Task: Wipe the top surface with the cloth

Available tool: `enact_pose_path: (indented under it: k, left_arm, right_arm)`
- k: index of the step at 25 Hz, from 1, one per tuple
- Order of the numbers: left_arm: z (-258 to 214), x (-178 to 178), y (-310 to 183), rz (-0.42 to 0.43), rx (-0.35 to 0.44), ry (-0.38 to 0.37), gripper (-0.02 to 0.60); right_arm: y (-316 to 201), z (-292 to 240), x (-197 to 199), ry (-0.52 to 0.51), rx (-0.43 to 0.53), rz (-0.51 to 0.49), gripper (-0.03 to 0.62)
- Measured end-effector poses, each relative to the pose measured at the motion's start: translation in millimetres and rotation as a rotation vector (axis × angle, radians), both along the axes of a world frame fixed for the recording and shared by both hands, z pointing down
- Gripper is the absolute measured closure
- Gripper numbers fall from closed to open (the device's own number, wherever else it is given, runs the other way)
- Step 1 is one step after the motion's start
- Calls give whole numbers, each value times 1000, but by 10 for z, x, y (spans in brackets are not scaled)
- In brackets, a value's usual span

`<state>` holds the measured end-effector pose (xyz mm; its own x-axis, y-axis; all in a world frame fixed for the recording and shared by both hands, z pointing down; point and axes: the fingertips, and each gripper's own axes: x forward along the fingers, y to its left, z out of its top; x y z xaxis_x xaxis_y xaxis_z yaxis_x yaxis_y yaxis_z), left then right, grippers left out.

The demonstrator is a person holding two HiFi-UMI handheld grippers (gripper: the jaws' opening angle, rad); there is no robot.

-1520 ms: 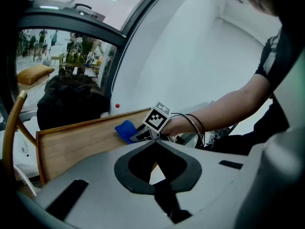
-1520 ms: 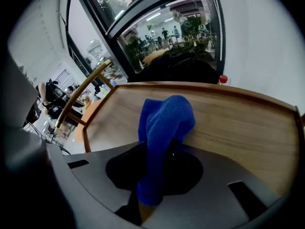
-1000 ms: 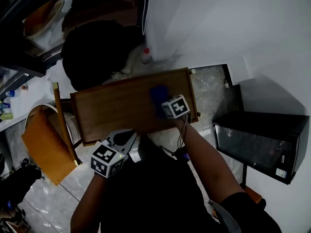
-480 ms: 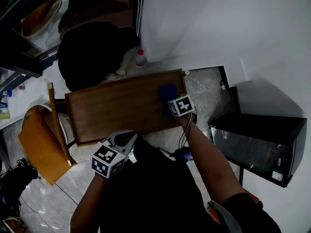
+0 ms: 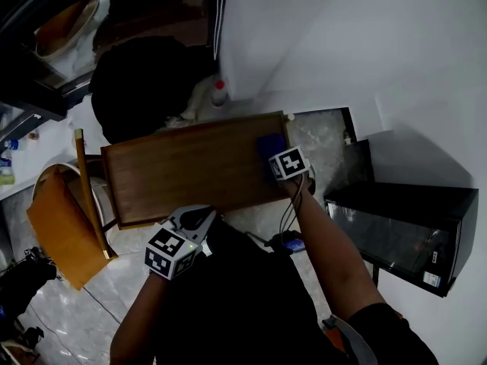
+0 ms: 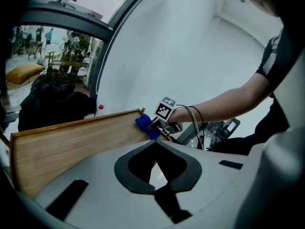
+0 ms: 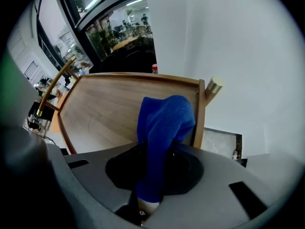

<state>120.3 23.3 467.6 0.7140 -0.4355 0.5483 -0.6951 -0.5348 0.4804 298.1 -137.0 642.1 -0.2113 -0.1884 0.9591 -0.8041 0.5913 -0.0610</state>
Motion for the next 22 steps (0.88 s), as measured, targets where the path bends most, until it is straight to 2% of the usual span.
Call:
enact_pose_path:
  k: [12, 17, 19, 22]
  left_arm:
    - [1, -131, 136, -11, 4, 3, 577]
    - [-56, -324, 206, -32, 19, 0, 577]
    - [-67, -484, 250, -50, 24, 1, 577]
    - [-69, -782, 336, -78, 25, 1, 577]
  right_arm:
    - [1, -28, 271, 89, 21, 48, 516]
    - [-12, -58, 325, 82, 38, 129, 516]
    - [19, -118, 221, 42, 49, 181, 516]
    - [83, -267, -324, -114, 84, 211, 516]
